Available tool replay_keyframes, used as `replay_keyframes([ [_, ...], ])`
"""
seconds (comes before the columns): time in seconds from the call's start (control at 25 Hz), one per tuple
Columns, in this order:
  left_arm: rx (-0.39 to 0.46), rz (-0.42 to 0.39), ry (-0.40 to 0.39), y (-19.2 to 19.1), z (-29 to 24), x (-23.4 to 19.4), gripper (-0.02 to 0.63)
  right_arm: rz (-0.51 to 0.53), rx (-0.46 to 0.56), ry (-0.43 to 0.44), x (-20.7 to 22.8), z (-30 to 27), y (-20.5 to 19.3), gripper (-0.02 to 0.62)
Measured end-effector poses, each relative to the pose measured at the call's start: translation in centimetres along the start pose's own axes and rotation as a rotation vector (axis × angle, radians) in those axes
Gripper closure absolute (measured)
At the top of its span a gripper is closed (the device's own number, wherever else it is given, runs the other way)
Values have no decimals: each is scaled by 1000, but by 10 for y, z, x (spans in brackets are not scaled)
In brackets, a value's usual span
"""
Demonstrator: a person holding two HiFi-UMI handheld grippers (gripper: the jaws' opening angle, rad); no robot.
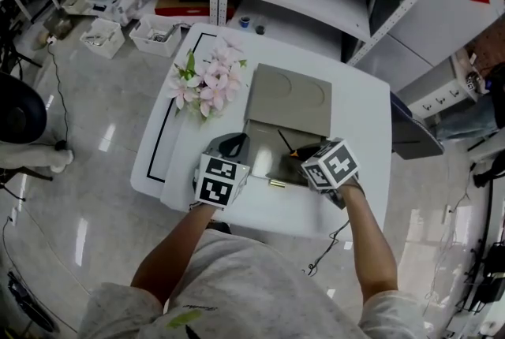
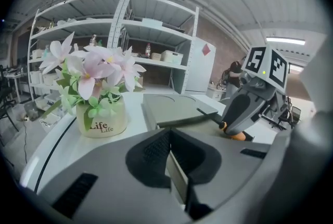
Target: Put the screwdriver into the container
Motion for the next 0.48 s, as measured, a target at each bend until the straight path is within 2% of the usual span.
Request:
replay_keyframes([
  [0.2, -11, 22, -38, -4, -7, -8, 601, -4, -88, 19, 2, -17, 4, 520],
  [0.48, -8, 15, -63, -3, -11, -18, 601, -30, -161, 28, 5, -36, 11, 518],
])
Point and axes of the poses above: the fingertips, and each gripper's own axes: z backward along the fingers, x to its right, y out of its top, the point moved 10 cm from there along z, backward along the fingers, and after that the axes turned 6 degrees about -z, right-handed, at the moved point
